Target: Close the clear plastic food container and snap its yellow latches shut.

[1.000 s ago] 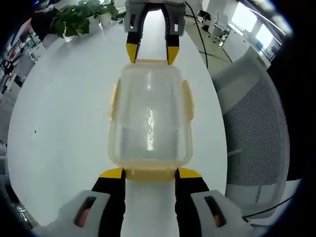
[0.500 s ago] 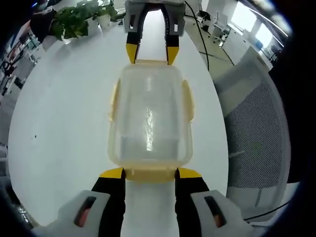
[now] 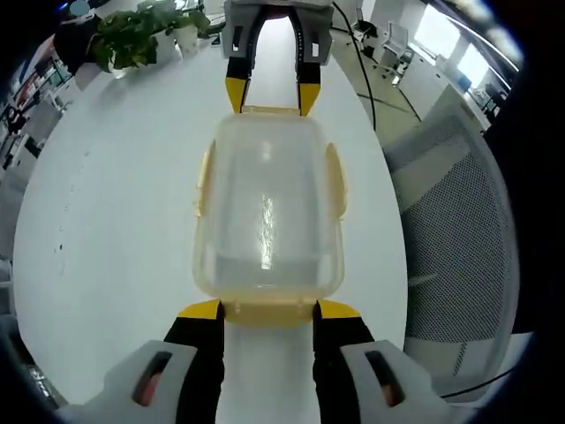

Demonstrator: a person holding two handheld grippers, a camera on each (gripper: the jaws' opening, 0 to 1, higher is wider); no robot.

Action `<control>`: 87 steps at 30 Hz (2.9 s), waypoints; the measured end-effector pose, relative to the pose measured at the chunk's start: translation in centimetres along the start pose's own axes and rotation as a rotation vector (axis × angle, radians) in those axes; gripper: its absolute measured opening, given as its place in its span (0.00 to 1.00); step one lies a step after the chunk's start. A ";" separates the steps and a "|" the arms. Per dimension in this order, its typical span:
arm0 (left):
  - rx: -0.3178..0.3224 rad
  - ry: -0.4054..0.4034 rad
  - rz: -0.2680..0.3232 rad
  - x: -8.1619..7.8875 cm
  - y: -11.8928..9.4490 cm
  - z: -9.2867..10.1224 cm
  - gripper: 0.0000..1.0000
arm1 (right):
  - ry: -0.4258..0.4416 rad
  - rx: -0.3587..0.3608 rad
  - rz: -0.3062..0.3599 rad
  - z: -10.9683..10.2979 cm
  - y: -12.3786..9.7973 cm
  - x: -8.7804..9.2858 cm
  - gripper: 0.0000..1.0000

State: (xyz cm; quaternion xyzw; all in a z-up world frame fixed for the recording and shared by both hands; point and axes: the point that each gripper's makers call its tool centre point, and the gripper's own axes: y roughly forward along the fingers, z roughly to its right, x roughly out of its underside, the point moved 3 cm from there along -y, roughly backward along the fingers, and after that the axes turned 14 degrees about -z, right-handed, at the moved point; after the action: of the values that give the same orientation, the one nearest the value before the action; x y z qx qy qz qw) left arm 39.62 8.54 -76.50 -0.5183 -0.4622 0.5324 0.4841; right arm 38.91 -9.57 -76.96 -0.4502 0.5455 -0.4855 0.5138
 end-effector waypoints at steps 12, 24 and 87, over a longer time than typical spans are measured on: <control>-0.006 -0.001 0.007 -1.0 0.3 0.0 0.38 | -0.003 0.006 -0.009 0.1 -0.2 0.9 0.38; 0.003 -0.001 0.010 -1.8 0.6 0.1 0.38 | 0.002 0.005 -0.018 -0.1 -0.1 1.8 0.38; -0.035 -0.003 0.015 -2.8 1.5 0.4 0.37 | 0.012 0.018 0.025 -0.4 0.5 3.1 0.38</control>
State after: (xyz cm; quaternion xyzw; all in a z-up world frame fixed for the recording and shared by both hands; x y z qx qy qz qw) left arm 39.15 5.61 -77.71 -0.5292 -0.4682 0.5288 0.4702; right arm 38.32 -12.57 -77.80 -0.4356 0.5498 -0.4867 0.5207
